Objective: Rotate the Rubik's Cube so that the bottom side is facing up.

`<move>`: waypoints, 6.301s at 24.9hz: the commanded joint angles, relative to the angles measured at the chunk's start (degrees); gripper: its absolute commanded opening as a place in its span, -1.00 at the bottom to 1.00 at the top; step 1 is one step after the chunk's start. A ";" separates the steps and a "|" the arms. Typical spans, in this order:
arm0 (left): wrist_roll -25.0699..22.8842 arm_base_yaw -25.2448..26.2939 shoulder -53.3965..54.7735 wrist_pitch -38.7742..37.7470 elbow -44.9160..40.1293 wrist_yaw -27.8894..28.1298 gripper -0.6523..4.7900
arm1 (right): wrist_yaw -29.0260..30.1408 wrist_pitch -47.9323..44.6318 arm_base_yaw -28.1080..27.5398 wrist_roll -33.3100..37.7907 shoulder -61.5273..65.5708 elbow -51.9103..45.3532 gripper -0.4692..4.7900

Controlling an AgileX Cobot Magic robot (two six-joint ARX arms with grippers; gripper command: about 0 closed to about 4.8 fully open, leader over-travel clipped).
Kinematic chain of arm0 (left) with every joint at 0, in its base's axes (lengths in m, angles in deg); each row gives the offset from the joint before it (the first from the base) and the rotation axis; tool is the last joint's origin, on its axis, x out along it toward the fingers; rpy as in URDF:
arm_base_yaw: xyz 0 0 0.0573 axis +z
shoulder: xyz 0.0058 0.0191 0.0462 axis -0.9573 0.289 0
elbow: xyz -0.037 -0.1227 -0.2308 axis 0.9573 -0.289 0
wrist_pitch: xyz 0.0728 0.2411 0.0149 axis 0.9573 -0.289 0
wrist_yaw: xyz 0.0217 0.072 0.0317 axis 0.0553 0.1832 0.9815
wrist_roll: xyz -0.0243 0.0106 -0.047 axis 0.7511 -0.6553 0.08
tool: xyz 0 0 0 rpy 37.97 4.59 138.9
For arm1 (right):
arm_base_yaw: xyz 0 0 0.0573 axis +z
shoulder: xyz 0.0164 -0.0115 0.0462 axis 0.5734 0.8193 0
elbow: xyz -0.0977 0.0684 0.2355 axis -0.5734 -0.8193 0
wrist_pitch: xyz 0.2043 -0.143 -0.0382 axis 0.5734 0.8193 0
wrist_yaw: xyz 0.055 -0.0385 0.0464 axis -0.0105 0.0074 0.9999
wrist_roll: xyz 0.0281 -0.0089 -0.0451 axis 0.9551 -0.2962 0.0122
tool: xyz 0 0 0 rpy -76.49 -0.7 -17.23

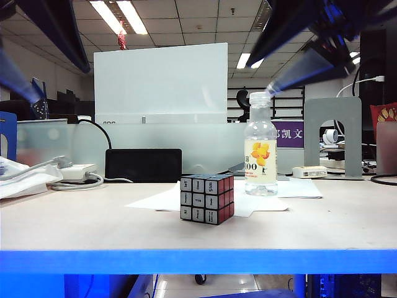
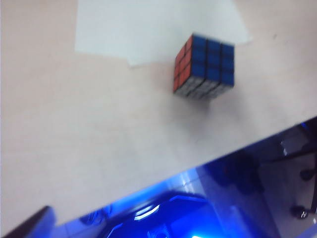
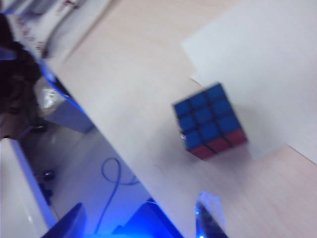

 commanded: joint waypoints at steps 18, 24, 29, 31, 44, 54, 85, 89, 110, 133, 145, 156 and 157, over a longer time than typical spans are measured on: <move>6.80 0.02 15.28 11.45 0.15 -12.72 0.98 | -1.68 6.32 0.26 -5.77 5.35 -0.09 0.75; 4.81 0.07 15.10 12.00 0.17 -12.33 0.87 | -2.47 -1.73 1.33 -3.58 7.65 0.28 0.77; 4.22 0.07 15.12 14.99 0.17 -12.13 0.81 | -2.38 -3.76 3.21 -3.06 12.76 0.28 0.77; 4.17 0.07 15.15 15.12 0.17 -12.09 0.81 | -2.34 -4.85 4.09 -3.26 15.10 0.28 0.77; 2.69 0.07 15.12 11.93 0.17 -12.15 0.81 | -6.95 -14.08 7.13 -5.40 19.67 3.08 0.77; 2.69 0.07 15.15 11.34 0.17 -12.57 0.81 | -8.94 2.03 7.52 -16.76 30.95 16.87 0.77; 1.42 0.07 15.15 10.78 0.17 -12.52 0.81 | -16.66 2.82 13.79 -14.84 35.41 19.91 0.77; 1.36 0.07 15.15 10.54 0.17 -12.55 0.81 | -17.03 -0.07 14.53 -13.27 35.41 19.91 0.77; -0.35 0.09 15.15 10.49 0.17 -12.52 0.81 | -17.88 -0.59 15.54 -11.39 37.53 19.89 0.31; -4.26 8.07 14.88 10.62 0.20 -10.01 0.81 | -5.79 0.74 11.50 -0.15 35.89 19.91 0.20; -0.90 14.75 14.82 12.87 0.20 -16.22 0.81 | 3.85 -9.44 9.84 14.23 30.56 19.96 0.20; -0.46 14.82 12.81 13.79 0.17 -16.85 0.81 | 19.08 -22.82 6.75 31.30 27.41 19.96 0.21; -0.52 14.80 11.89 14.58 0.17 -16.81 0.81 | 19.93 -23.54 6.32 32.22 27.04 19.96 0.21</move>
